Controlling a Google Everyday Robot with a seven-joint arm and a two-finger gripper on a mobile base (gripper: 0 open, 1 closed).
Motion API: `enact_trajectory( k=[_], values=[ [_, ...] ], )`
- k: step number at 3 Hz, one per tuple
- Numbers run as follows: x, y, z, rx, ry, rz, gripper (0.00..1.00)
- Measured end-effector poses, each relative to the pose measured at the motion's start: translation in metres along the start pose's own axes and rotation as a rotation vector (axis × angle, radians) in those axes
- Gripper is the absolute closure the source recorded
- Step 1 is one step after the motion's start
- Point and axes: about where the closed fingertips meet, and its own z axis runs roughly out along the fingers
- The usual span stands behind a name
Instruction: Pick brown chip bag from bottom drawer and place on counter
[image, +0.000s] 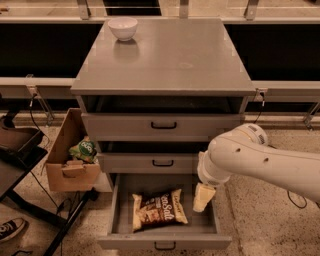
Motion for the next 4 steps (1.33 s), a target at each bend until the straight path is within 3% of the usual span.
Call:
enact_trajectory(
  k=[1, 3, 4],
  values=[
    [0.024, -0.009, 0.036, -0.040, 0.069, 0.022, 0.00],
    [0.030, -0.007, 0.062, -0.070, 0.091, 0.035, 0.00],
    [0.030, -0.024, 0.110, -0.072, 0.075, 0.077, 0.00]
  ],
)
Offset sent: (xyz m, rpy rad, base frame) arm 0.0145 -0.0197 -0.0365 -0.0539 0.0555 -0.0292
